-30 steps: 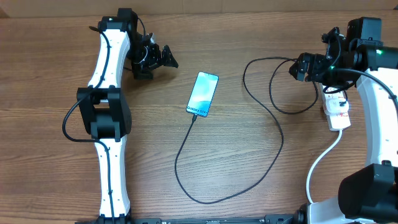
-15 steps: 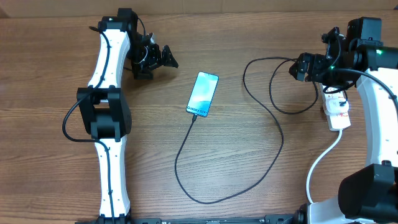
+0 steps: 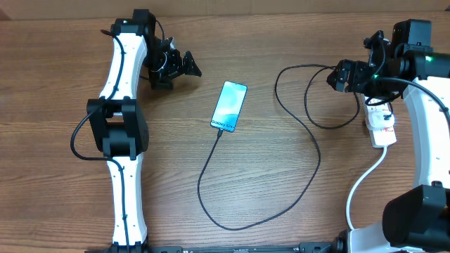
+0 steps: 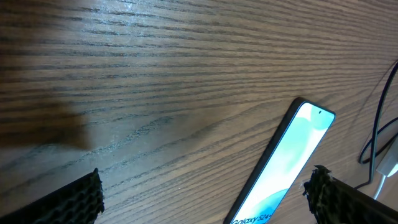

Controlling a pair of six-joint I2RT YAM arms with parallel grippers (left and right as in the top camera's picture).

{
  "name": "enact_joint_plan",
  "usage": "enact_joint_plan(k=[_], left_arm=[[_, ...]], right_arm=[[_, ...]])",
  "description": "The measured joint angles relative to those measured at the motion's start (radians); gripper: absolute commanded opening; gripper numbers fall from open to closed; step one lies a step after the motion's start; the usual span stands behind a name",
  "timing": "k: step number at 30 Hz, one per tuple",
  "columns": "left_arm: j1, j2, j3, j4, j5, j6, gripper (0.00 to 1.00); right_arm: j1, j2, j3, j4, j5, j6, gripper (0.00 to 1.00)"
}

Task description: Plug charger to phone and switch on socket

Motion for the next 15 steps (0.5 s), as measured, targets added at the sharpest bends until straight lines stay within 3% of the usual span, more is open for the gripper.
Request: enact_joint_plan(k=[15], left_arm=[[0.0, -0.019, 0.0, 0.0, 0.0, 0.0, 1.0]], right_arm=[[0.0, 0.0, 0.0, 0.0, 0.0, 0.0, 1.0]])
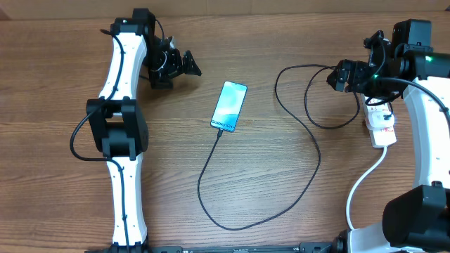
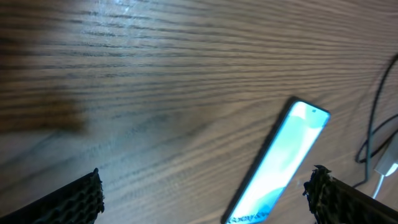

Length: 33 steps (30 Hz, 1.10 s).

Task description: Plug charger to phone and switch on socket

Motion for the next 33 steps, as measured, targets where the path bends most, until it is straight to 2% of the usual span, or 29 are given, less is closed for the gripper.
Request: enact_joint_plan(k=[4, 10, 21, 24, 30, 33], left_arm=[[0.0, -0.106, 0.0, 0.0, -0.003, 0.0, 1.0], [-0.019, -0.378, 0.006, 0.003, -0.003, 0.0, 1.0], [-0.162, -0.629, 0.008, 0.005, -0.011, 0.002, 1.0], [-0.212, -0.681, 0.008, 0.016, -0.106, 0.008, 1.0], [-0.308, -0.776, 0.008, -0.076, -0.364, 0.012, 1.0], [-0.328, -0.784, 0.01, -0.08, -0.42, 0.012, 1.0]], right_arm=[[0.0, 0.0, 0.0, 0.0, 0.0, 0.0, 1.0], [0.0, 0.0, 0.0, 0.0, 0.0, 0.0, 1.0], [0.0, 0.0, 0.0, 0.0, 0.0, 0.0, 1.0], [0.0, 0.0, 0.0, 0.0, 0.0, 0.0, 1.0], [0.0, 0.0, 0.0, 0.0, 0.0, 0.0, 1.0], [0.0, 0.0, 0.0, 0.0, 0.0, 0.0, 1.0]])
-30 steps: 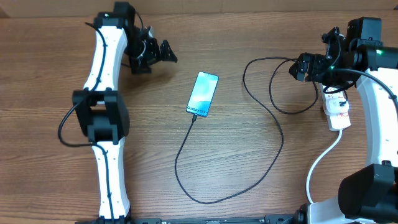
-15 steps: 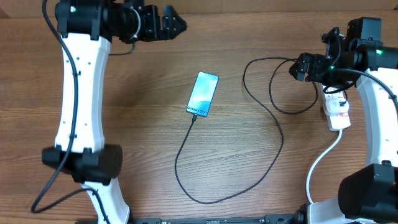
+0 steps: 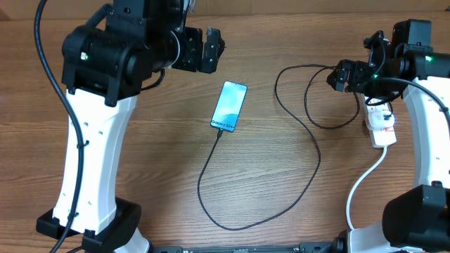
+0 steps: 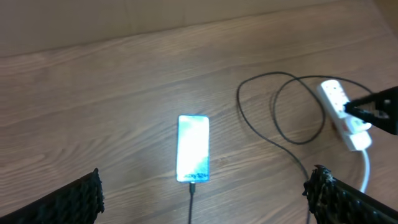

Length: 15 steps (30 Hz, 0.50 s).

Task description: Plug charger to phone and switch on socket

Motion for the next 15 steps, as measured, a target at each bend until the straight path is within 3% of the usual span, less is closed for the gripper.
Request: enact_joint_plan(k=[15], left_arm=[[-0.047, 0.001, -0.003, 0.099, -0.029, 0.0, 1.0]], right_arm=[[0.0, 0.0, 0.0, 0.0, 0.0, 0.0, 1.0]])
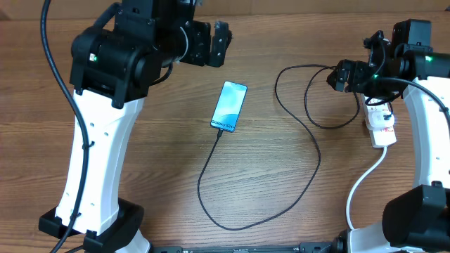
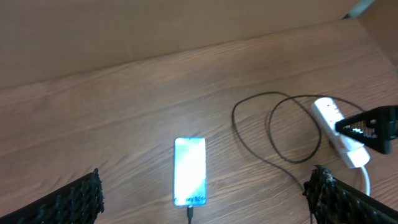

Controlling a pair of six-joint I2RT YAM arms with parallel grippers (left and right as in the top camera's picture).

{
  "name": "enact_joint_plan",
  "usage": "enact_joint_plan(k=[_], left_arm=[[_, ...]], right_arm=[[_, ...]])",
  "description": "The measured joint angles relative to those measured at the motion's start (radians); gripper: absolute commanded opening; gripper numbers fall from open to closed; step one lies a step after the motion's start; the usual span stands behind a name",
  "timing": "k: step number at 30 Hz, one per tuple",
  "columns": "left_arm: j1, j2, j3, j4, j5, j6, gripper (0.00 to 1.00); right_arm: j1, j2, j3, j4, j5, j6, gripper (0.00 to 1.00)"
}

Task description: Plug charger to phone and switch on socket

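Note:
The phone (image 1: 229,105) lies screen-up and lit in the middle of the table, also seen in the left wrist view (image 2: 189,179). A black cable (image 1: 211,169) is plugged into its near end and loops round to the white socket strip (image 1: 380,124) at the right. My left gripper (image 1: 214,43) hangs high over the far side of the table, open, with nothing between its fingers (image 2: 74,200). My right gripper (image 1: 342,74) is over the far end of the socket strip (image 2: 328,114), and its fingers taper to a single point.
The cable forms wide loops (image 1: 309,98) between phone and strip, and a white lead (image 1: 362,186) runs from the strip to the near edge. A cardboard wall (image 2: 155,25) stands behind the table.
My left gripper has shifted a little to the right and farther back, still high and open. The phone, cable, socket strip and right arm stand as before.
My left gripper was open and low at the far left of the table, close beside the phone. It stayed there at the second moment. Then it was raised high, looking down on phone and socket. The cable was in the phone throughout, and the right arm kept still.

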Motion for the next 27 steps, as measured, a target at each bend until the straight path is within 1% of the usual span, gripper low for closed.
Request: enact_joint_plan(k=[3, 6, 10, 18, 23, 27], left_arm=[[-0.022, 0.0, -0.02, 0.027, 0.002, 0.0, 1.0], [-0.047, 0.0, -0.072, 0.09, 0.003, 0.0, 1.0], [-0.071, 0.0, -0.174, 0.195, 0.003, 0.0, 1.0], [-0.072, 0.0, -0.402, 0.372, 0.006, 0.0, 1.0], [-0.072, 0.001, -0.515, 0.491, 0.006, 0.0, 1.0], [-0.072, 0.001, -0.591, 0.558, 0.006, -0.001, 0.99]], right_arm=[[0.0, 0.0, 0.0, 0.0, 0.0, 0.0, 1.0], [0.0, 0.0, 0.0, 0.0, 0.0, 0.0, 1.0], [0.0, 0.0, 0.0, 0.0, 0.0, 0.0, 1.0], [0.0, 0.0, 0.0, 0.0, 0.0, 0.0, 1.0], [0.0, 0.0, 0.0, 0.0, 0.0, 0.0, 1.0], [0.0, 0.0, 0.0, 0.0, 0.0, 0.0, 1.0]])
